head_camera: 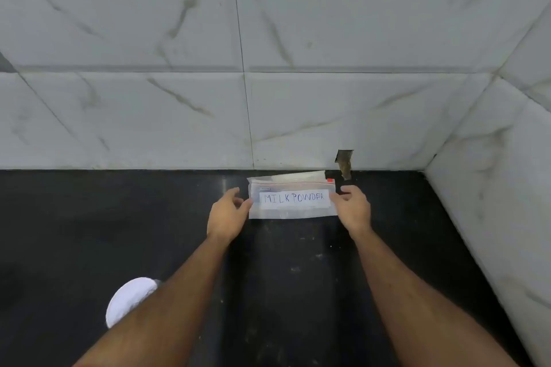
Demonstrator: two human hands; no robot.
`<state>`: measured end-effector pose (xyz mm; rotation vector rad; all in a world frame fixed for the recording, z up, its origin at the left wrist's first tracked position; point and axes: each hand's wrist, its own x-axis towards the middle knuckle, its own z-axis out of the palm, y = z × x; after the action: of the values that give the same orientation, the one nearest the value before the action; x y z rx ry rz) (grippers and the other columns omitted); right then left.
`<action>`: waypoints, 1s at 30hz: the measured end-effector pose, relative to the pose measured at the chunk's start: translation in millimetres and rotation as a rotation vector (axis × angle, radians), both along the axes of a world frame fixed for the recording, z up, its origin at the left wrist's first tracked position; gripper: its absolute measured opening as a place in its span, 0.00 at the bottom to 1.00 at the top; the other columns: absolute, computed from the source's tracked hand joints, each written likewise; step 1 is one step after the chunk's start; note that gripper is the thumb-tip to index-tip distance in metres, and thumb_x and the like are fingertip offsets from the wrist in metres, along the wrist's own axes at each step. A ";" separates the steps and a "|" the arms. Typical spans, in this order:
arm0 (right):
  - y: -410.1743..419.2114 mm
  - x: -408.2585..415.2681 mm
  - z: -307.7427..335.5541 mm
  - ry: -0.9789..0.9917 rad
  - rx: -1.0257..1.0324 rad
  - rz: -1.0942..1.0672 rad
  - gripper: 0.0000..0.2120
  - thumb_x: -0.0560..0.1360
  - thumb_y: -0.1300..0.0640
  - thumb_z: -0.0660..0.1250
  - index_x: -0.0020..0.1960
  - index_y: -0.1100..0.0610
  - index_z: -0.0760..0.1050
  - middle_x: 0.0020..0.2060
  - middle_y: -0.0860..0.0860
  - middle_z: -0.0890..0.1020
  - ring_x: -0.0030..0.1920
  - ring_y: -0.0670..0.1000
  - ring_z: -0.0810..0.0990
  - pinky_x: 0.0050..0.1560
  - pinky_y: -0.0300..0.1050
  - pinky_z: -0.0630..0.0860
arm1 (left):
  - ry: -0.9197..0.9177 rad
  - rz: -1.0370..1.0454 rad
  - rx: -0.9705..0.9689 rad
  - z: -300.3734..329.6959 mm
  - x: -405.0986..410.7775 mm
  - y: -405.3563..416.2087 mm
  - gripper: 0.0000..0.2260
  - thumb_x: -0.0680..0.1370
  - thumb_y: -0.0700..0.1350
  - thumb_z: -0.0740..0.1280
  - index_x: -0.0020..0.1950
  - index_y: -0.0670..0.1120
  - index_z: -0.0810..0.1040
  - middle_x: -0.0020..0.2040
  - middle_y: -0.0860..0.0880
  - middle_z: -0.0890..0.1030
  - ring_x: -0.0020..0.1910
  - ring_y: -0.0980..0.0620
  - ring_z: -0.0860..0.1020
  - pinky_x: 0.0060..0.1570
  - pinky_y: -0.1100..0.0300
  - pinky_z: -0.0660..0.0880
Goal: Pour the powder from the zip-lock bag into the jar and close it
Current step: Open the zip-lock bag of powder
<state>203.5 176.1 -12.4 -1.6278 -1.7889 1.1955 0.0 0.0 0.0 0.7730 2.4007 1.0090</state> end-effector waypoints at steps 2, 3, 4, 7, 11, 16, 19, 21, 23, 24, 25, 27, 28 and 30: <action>13.9 -5.3 -1.2 -0.015 -0.037 -0.016 0.23 0.79 0.51 0.70 0.71 0.56 0.72 0.61 0.56 0.82 0.60 0.55 0.81 0.57 0.47 0.76 | -0.032 0.019 -0.013 -3.9 -6.4 12.5 0.26 0.79 0.52 0.67 0.75 0.46 0.68 0.59 0.49 0.82 0.60 0.49 0.79 0.60 0.54 0.73; 20.1 -7.4 -2.4 -0.042 -0.048 -0.017 0.24 0.79 0.51 0.69 0.71 0.56 0.71 0.62 0.56 0.81 0.60 0.55 0.80 0.56 0.47 0.76 | -0.038 0.024 -0.029 -6.0 -9.1 18.3 0.26 0.79 0.52 0.67 0.75 0.45 0.68 0.59 0.49 0.82 0.60 0.49 0.79 0.60 0.54 0.73; 24.4 -9.1 -2.7 -0.078 -0.052 -0.016 0.23 0.78 0.51 0.69 0.72 0.56 0.72 0.63 0.56 0.81 0.61 0.55 0.80 0.57 0.48 0.76 | -0.042 0.027 -0.052 -6.5 -10.7 22.6 0.26 0.79 0.52 0.67 0.75 0.45 0.68 0.60 0.48 0.82 0.60 0.49 0.79 0.59 0.54 0.74; 34.7 -15.9 -7.9 -0.209 -0.011 -0.007 0.22 0.79 0.51 0.68 0.71 0.56 0.74 0.67 0.55 0.78 0.66 0.56 0.78 0.60 0.50 0.75 | -0.036 0.034 -0.085 -13.1 -15.1 34.0 0.23 0.79 0.51 0.67 0.73 0.46 0.71 0.60 0.48 0.82 0.55 0.50 0.79 0.55 0.54 0.75; 41.9 -20.4 -14.9 -0.306 0.031 0.016 0.16 0.79 0.50 0.67 0.63 0.55 0.80 0.59 0.53 0.83 0.56 0.53 0.80 0.51 0.48 0.76 | -0.016 0.036 -0.140 -25.4 -20.2 42.5 0.17 0.79 0.50 0.67 0.67 0.48 0.76 0.58 0.49 0.82 0.48 0.53 0.76 0.47 0.58 0.73; 48.3 -23.0 -20.5 -0.298 -0.026 0.022 0.06 0.79 0.51 0.68 0.46 0.53 0.80 0.39 0.48 0.79 0.41 0.47 0.77 0.50 0.49 0.81 | -0.071 0.083 -0.164 -35.9 -18.4 44.4 0.12 0.78 0.50 0.68 0.59 0.48 0.81 0.54 0.50 0.84 0.47 0.53 0.78 0.44 0.58 0.73; 48.1 -19.8 -17.9 -0.225 -0.093 -0.009 0.06 0.78 0.54 0.70 0.43 0.53 0.77 0.37 0.47 0.78 0.40 0.47 0.77 0.52 0.48 0.81 | -0.106 0.135 -0.161 -36.6 -15.6 39.8 0.07 0.78 0.51 0.67 0.52 0.51 0.82 0.48 0.52 0.83 0.44 0.53 0.79 0.43 0.57 0.76; 44.7 -16.3 -13.0 -0.163 -0.134 -0.026 0.03 0.76 0.56 0.72 0.46 0.55 0.81 0.41 0.49 0.81 0.44 0.50 0.80 0.54 0.51 0.82 | -0.123 0.154 -0.138 -33.9 -13.6 36.9 0.05 0.78 0.51 0.67 0.46 0.51 0.81 0.46 0.51 0.83 0.43 0.53 0.79 0.41 0.57 0.76; 41.6 -13.4 -7.2 -0.071 -0.157 -0.031 0.02 0.75 0.58 0.73 0.47 0.56 0.83 0.45 0.52 0.84 0.48 0.53 0.83 0.55 0.54 0.82 | -0.136 0.174 -0.095 -26.9 -11.2 34.3 0.06 0.78 0.50 0.67 0.45 0.49 0.81 0.45 0.50 0.83 0.43 0.52 0.79 0.39 0.58 0.74; 39.1 -11.6 -3.1 0.003 -0.167 -0.025 0.02 0.75 0.58 0.74 0.45 0.56 0.83 0.45 0.53 0.86 0.48 0.54 0.84 0.52 0.53 0.83 | -0.142 0.184 -0.070 -22.3 -10.0 33.0 0.07 0.78 0.49 0.66 0.45 0.48 0.81 0.45 0.50 0.83 0.43 0.52 0.79 0.38 0.58 0.74; 36.6 -10.7 3.2 0.080 -0.186 -0.011 0.04 0.75 0.57 0.74 0.42 0.55 0.82 0.45 0.54 0.87 0.46 0.54 0.85 0.49 0.51 0.83 | -0.155 0.192 -0.039 -18.0 -9.6 32.0 0.07 0.78 0.49 0.66 0.46 0.47 0.81 0.45 0.49 0.83 0.44 0.51 0.80 0.39 0.58 0.75; 31.2 -11.1 19.2 0.204 -0.219 0.043 0.07 0.76 0.55 0.73 0.42 0.58 0.83 0.44 0.55 0.87 0.46 0.55 0.86 0.45 0.50 0.82 | -0.198 0.204 0.038 -8.6 -9.7 30.3 0.08 0.78 0.48 0.66 0.44 0.46 0.81 0.45 0.48 0.83 0.45 0.48 0.81 0.43 0.55 0.78; 29.8 -12.8 27.1 0.243 -0.218 0.073 0.07 0.77 0.55 0.73 0.44 0.59 0.83 0.45 0.56 0.87 0.46 0.55 0.86 0.49 0.51 0.82 | -0.218 0.210 0.072 -3.7 -10.6 30.3 0.08 0.78 0.48 0.66 0.43 0.45 0.81 0.44 0.48 0.84 0.46 0.47 0.81 0.46 0.52 0.80; 28.6 -17.9 42.0 0.300 -0.185 0.127 0.08 0.79 0.56 0.71 0.46 0.60 0.84 0.45 0.55 0.87 0.46 0.54 0.86 0.52 0.51 0.81 | -0.232 0.222 0.117 8.1 -12.8 29.3 0.08 0.77 0.48 0.66 0.42 0.45 0.80 0.44 0.46 0.84 0.46 0.45 0.81 0.49 0.50 0.79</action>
<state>185.7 204.7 29.6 -1.3560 -1.6500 1.6112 -12.8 29.3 8.1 0.4051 2.2763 1.2606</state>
